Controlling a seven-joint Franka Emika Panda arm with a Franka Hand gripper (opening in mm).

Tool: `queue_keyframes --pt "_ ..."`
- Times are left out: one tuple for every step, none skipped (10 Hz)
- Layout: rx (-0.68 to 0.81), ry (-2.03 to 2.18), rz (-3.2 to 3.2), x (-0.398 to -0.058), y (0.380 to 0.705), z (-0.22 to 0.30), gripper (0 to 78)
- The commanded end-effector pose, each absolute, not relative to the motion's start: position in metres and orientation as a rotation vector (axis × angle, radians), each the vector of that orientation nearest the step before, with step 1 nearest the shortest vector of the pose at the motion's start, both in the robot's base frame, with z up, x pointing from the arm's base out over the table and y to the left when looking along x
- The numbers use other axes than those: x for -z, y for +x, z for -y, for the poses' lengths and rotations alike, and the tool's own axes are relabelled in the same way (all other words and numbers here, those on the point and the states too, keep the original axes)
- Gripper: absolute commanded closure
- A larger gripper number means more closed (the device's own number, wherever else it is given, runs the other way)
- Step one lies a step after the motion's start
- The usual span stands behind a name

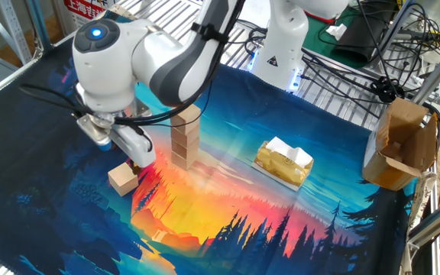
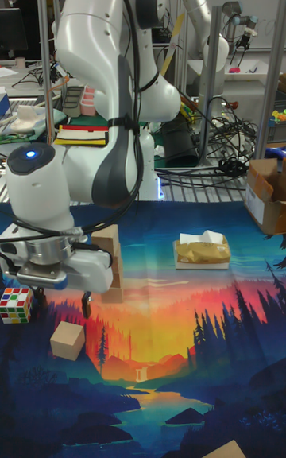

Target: Stack the blocks in a vertical line of five

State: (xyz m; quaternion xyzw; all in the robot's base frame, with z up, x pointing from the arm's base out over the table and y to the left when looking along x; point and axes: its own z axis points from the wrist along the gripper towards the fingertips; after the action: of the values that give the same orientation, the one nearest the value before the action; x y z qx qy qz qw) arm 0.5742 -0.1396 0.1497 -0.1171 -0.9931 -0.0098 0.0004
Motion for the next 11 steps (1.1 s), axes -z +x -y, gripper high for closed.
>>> queue_keyframes --pt "0.036 -0.358 3.12 -0.144 0.578 0.146 0.1" --pt "0.036 -0.357 3.121 -0.142 0.578 0.146 0.1" --pt "0.035 -0.359 3.122 -0.136 0.578 0.147 0.1" --pt "0.034 -0.369 3.121 -0.133 0.577 0.145 0.1" --pt "0.032 -0.377 3.121 -0.13 0.578 0.143 0.1" --pt "0.031 -0.381 3.121 -0.128 0.579 0.142 0.1" --pt "0.031 -0.381 3.121 -0.128 0.579 0.142 0.1" --pt "0.033 -0.378 3.123 -0.122 0.58 0.14 0.1" --pt "0.034 -0.381 3.128 -0.118 0.581 0.139 0.1" --pt "0.034 -0.381 3.13 -0.115 0.581 0.139 0.1" --pt "0.036 -0.38 3.137 -0.109 0.582 0.139 0.1"
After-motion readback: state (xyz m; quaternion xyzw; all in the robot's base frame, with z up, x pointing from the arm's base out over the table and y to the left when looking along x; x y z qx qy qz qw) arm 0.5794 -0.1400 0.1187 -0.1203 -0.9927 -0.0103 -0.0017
